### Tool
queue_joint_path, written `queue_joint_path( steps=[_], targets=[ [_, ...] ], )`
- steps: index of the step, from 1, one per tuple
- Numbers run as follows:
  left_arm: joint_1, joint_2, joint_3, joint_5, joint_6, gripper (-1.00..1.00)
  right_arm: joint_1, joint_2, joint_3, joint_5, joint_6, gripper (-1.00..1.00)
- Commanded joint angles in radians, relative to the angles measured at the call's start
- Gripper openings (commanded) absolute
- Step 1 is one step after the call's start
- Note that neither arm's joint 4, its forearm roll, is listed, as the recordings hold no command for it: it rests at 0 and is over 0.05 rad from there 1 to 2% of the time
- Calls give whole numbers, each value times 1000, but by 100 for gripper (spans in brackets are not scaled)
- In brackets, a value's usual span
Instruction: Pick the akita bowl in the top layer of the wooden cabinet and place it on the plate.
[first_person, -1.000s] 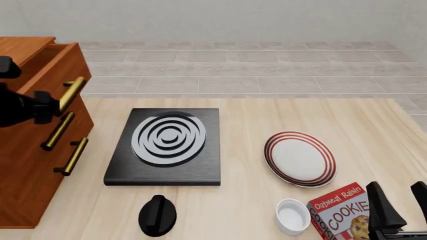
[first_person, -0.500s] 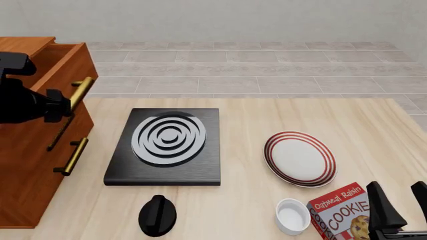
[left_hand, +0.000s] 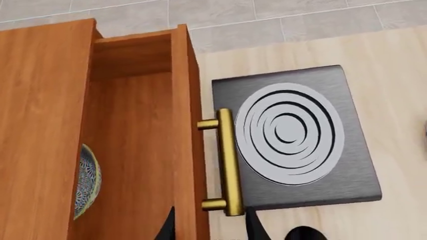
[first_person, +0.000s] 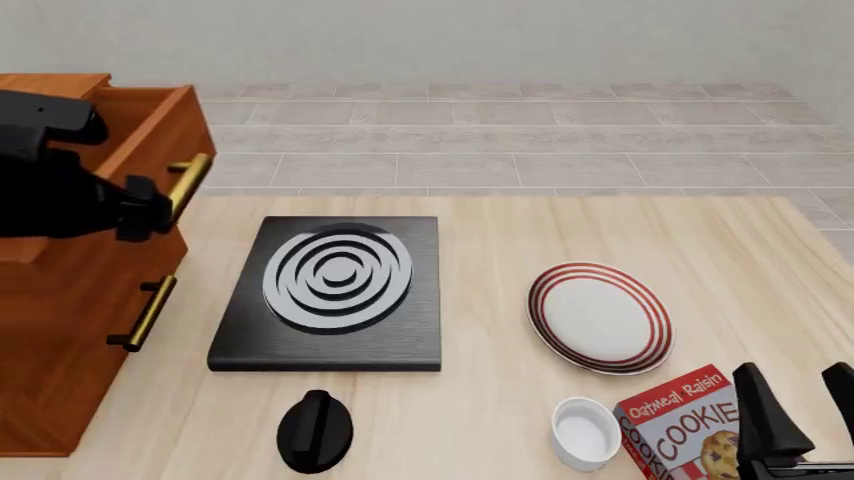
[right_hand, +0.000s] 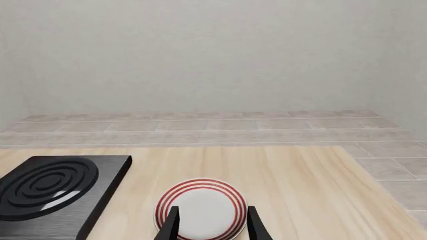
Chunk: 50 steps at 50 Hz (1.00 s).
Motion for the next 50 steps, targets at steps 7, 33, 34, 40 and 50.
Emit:
queue_joint_path(
  steps=[7, 33, 34, 40, 50],
  targets=[
    [-58, 87, -85, -66, 9, 100, 1, 0, -1, 0, -1, 100],
    [-130, 132, -150, -52, -2, 100, -1, 0, -1, -1, 1, 100],
    [-134, 134, -153, -52, -4, 100, -1, 0, -1, -1, 1, 100],
    [-154, 138, -164, -48, -14, 100, -3, 0, 0, 0, 1, 100],
    [-179, 148, -178, -50, -25, 100, -2, 0, -1, 0, 1, 100]
  ],
)
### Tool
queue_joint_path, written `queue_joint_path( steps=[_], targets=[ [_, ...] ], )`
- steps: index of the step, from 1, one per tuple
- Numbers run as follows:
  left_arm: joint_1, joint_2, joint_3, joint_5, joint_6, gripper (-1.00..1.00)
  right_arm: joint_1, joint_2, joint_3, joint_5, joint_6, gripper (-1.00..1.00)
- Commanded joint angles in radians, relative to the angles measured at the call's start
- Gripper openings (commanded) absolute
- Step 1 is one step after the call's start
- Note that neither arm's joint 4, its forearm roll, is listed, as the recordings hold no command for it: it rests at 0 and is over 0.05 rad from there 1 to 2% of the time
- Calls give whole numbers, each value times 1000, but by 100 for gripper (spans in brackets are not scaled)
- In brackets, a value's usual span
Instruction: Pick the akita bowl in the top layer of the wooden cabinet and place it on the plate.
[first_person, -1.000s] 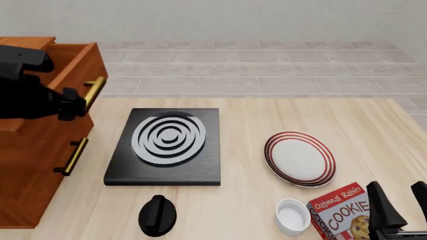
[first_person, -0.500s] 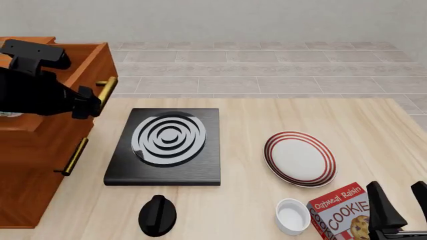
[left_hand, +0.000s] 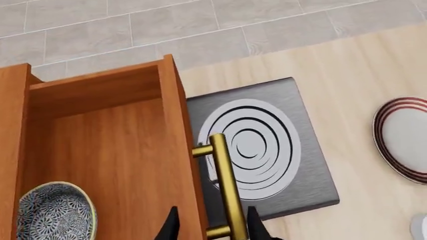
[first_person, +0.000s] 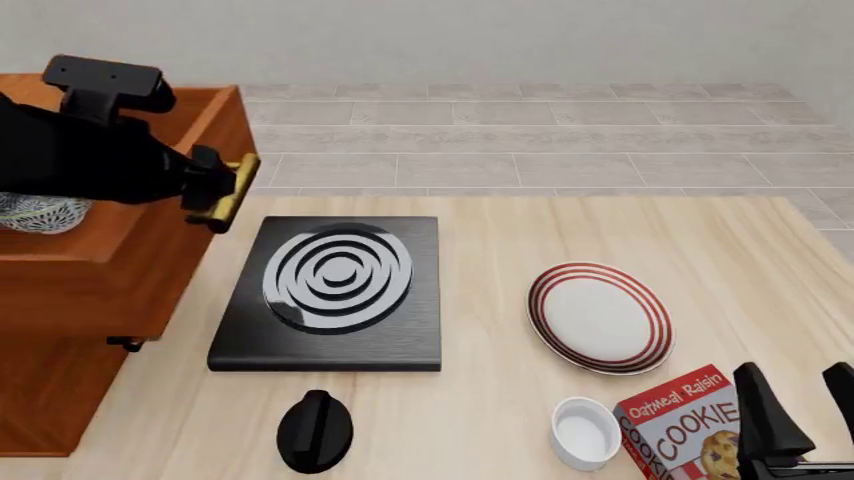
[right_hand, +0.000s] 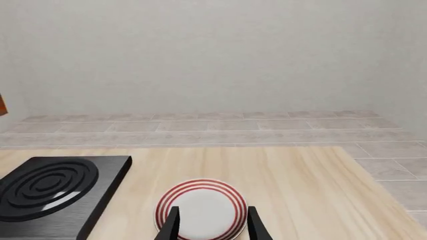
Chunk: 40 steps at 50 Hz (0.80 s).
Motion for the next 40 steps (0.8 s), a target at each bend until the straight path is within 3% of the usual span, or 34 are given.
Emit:
queue_joint_path(
  steps=[1, 40],
  targets=[
    [-48, 29, -48, -48, -2, 100, -1, 0, -1, 0, 0, 100],
    [-157, 67, -34, -103, -89, 100, -3, 0, -4, 1, 3, 100]
  ],
)
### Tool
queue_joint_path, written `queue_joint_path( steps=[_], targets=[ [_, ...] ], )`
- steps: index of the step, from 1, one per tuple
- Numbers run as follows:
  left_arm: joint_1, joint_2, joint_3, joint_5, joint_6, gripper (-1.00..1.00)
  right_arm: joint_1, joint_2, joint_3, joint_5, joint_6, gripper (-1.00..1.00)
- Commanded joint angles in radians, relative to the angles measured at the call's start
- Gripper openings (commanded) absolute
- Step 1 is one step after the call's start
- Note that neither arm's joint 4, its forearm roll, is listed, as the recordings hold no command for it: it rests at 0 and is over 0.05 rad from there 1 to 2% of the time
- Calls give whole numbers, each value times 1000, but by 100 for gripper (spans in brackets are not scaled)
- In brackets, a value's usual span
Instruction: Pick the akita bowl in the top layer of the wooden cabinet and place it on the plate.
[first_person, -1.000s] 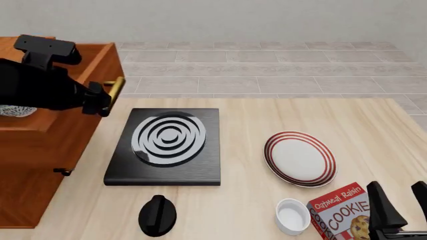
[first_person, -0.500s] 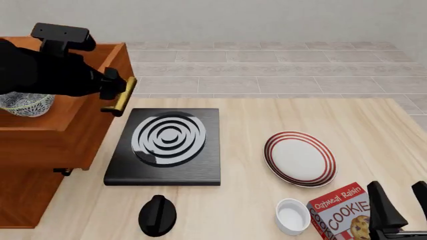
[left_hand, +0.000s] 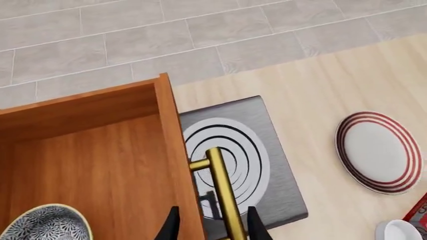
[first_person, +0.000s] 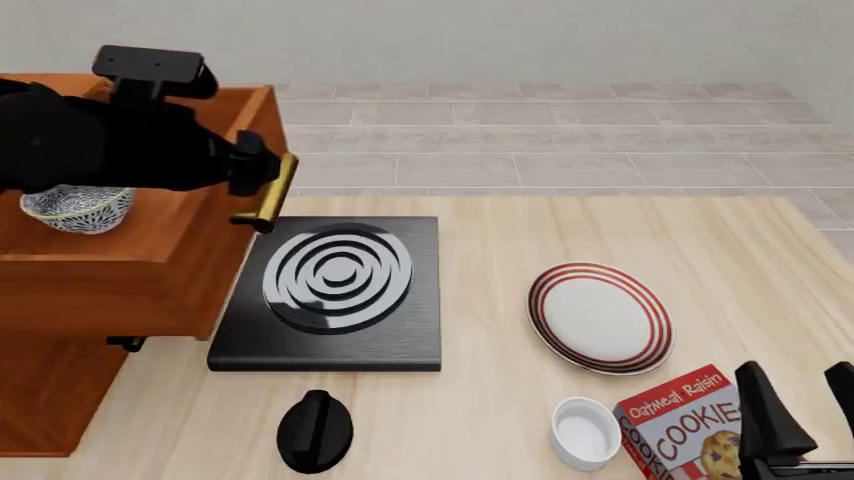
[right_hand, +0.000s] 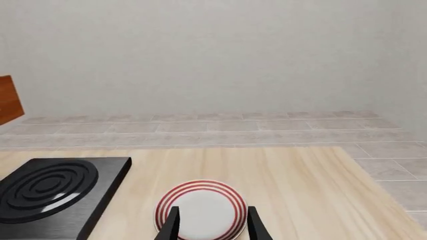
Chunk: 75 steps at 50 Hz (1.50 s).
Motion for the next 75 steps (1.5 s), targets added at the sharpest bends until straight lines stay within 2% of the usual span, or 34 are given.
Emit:
queue_joint_path(
  steps=[1, 17, 44, 51, 56, 60, 69, 72, 73, 75],
  targets=[
    [-52, 23, -3, -24, -13, 100, -1, 0, -1, 0, 1, 100],
    [-85, 40, -34, -23, -32, 100, -1, 0, -1, 1, 2, 100],
    [-13, 54, -260, 102, 90, 100, 4, 0, 2, -3, -3, 100],
    [-2, 59, -290, 121, 113, 100, 3, 0, 2, -3, -4, 100],
    [5, 54, -286, 138, 103, 100, 3, 0, 1, -4, -4, 100],
    [36, 56, -305, 174, 97, 100, 4, 0, 1, -4, -5, 100],
    [125, 73, -340, 214, 130, 100, 5, 0, -1, -4, -4, 100],
    [130, 73, -353, 231, 140, 100, 5, 0, -1, -4, -4, 100],
    [167, 75, -360, 233, 134, 100, 6, 0, -1, -4, -5, 100],
    [158, 72, -355, 237, 149, 100, 7, 0, -1, -4, -4, 100]
  ],
)
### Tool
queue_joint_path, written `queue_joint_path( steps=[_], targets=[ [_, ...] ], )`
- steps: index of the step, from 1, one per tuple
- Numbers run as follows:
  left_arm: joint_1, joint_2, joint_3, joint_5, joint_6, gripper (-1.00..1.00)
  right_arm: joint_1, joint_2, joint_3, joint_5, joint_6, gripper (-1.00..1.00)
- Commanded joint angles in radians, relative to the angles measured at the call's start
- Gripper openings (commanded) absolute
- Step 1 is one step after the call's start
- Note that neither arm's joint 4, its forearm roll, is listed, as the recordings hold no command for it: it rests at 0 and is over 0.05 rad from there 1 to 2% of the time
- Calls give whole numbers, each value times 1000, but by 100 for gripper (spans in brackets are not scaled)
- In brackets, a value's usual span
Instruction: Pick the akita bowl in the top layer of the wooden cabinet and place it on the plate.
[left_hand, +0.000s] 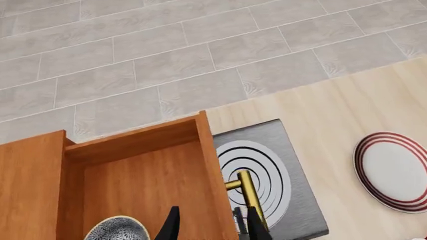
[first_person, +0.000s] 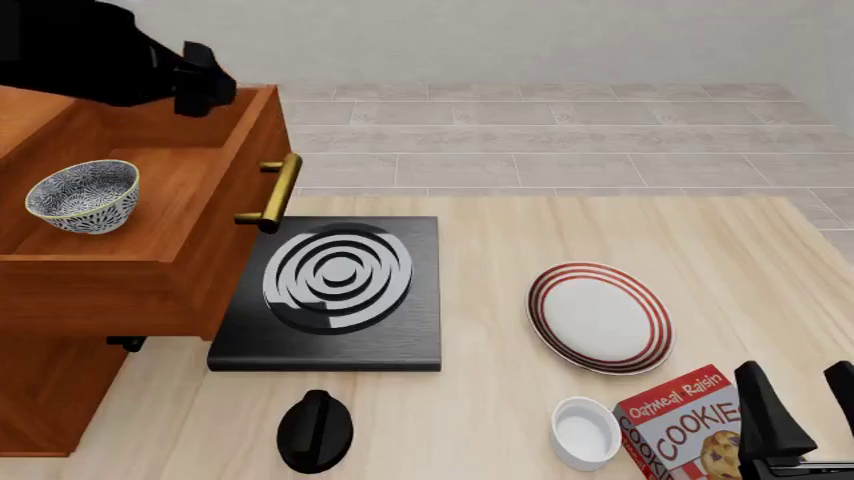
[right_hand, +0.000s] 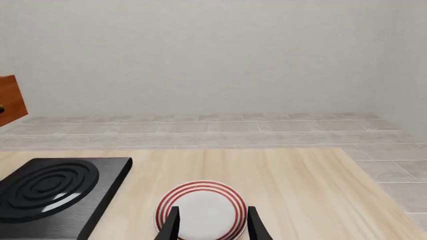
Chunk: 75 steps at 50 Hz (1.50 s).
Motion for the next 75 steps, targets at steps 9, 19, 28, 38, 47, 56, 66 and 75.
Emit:
queue_joint_path(
  steps=[9, 19, 28, 38, 47, 56, 66, 75],
  targets=[
    [102, 11, -19, 75, 19, 100, 2, 0, -1, 0, -1, 100],
    [173, -1, -18, 122, 48, 100, 10, 0, 0, -3, -14, 100],
    [227, 20, -11, 138, 42, 100, 10, 0, -1, -2, -11, 100],
    [238, 38, 16, 168, 90, 100, 11, 0, -1, -2, -12, 100],
    [231, 59, 23, 195, 125, 100, 10, 0, -1, -2, -11, 100],
    [217, 65, 36, 197, 111, 100, 10, 0, -1, -2, -10, 100],
    [206, 76, 47, 205, 98, 100, 8, 0, -1, -2, -8, 100],
    [207, 72, 101, 185, 87, 100, 7, 0, -1, -2, -7, 100]
  ],
)
